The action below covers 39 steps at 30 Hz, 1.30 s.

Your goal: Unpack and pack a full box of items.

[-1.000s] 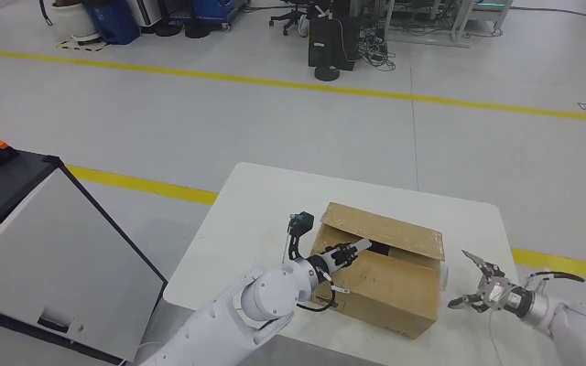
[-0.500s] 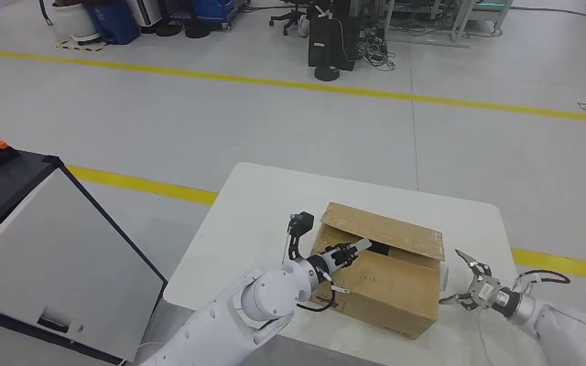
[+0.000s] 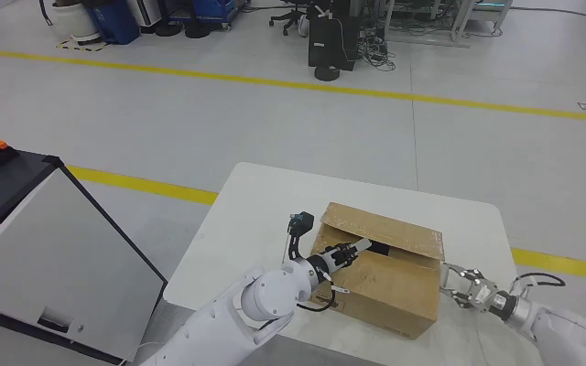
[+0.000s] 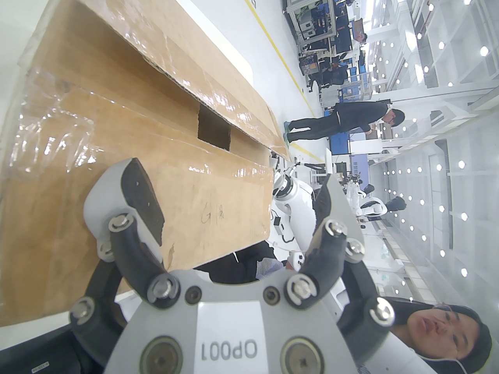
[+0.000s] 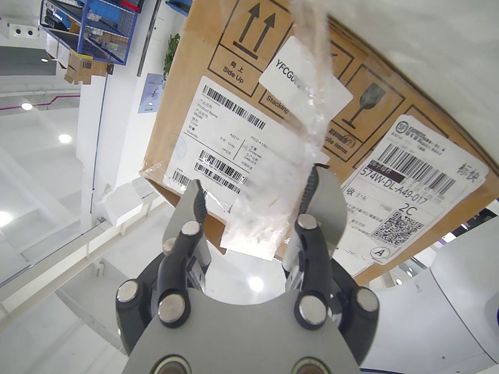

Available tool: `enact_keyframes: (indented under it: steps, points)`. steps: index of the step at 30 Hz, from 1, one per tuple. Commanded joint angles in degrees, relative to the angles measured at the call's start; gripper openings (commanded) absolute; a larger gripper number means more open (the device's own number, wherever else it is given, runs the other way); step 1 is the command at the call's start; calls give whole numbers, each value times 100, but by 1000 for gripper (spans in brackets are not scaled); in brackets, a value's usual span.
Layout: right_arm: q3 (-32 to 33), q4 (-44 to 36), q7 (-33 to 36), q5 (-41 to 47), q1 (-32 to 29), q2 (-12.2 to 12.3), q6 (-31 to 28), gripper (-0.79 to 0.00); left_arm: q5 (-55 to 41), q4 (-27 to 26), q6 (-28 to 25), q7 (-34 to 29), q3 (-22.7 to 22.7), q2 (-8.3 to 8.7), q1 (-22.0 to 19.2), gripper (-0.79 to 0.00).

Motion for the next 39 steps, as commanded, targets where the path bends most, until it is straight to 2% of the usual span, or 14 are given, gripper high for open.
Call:
enact_keyframes:
  steps: [1,4,12,20,21,22,23,31,39]
  points:
    - [-15,36,24,-14,9,-11,-25,-785,0,0,0,0,0,0,0,0]
    - [7,92,90,-16,7,-18,-143,-785,0,0,0,0,0,0,0,0]
    - [439,64,349,292,-317,5,-1105,-785,0,0,0,0,0,0,0,0]
    - [932,-407,217,419,-761,44,-1858,-776,0,0,0,0,0,0,0,0]
    - [992,-497,181,422,-824,46,-1974,-585,0,0,0,0,0,0,0,0]
    - [1056,-586,170,463,-897,45,-2087,-529,0,0,0,0,0,0,0,0]
    - [1119,-674,154,499,-980,43,-2203,0,0,0,0,0,0,0,0,0]
    - [1608,-1227,130,897,-1614,1,-2923,0,0,0,0,0,0,0,0,0]
    - [1980,-1453,182,1159,-1865,-44,-3129,0,0,0,0,0,0,0,0,0]
